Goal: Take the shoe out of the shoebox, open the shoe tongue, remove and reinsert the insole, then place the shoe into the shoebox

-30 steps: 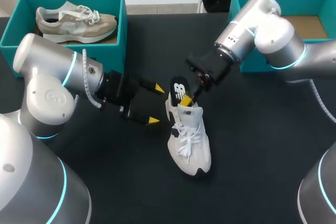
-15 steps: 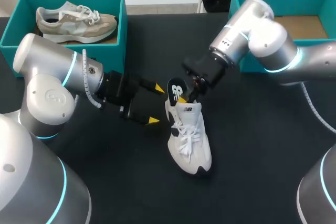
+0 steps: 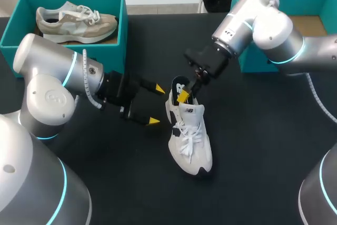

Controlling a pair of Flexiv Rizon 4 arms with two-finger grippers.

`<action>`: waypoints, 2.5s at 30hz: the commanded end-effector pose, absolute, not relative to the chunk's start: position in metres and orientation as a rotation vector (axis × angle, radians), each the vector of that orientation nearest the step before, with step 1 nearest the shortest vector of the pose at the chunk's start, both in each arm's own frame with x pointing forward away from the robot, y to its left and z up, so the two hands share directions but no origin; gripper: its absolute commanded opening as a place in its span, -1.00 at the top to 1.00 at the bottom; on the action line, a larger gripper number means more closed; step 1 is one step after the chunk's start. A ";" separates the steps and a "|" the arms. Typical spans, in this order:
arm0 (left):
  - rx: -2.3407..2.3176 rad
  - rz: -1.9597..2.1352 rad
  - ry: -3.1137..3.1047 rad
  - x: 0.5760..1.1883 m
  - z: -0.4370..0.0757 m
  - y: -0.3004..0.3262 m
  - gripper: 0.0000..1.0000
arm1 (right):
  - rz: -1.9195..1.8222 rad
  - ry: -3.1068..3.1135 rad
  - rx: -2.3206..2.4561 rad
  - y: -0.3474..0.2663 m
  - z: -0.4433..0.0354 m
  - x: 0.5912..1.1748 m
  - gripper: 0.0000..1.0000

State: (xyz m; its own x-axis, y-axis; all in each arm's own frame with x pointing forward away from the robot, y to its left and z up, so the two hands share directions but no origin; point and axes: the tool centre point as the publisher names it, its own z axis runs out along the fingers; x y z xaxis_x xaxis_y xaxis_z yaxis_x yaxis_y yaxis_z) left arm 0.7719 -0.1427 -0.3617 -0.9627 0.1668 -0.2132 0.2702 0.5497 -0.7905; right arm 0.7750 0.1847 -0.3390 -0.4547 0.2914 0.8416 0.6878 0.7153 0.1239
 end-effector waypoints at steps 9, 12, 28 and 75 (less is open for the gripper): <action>0.379 -1.388 2.667 0.772 -0.362 -0.143 -1.00 | -0.506 -1.987 -0.735 0.190 -0.349 0.767 1.00; 0.379 -1.388 2.667 0.772 -0.362 -0.143 -1.00 | -0.492 -1.959 -0.745 0.191 -0.353 0.756 1.00; 0.379 -1.388 2.667 0.772 -0.362 -0.143 -1.00 | -0.491 -1.998 -0.803 0.187 -0.342 0.752 0.40; 0.379 -1.388 2.667 0.772 -0.362 -0.143 -1.00 | -0.428 -2.035 -0.815 0.188 -0.343 0.767 0.76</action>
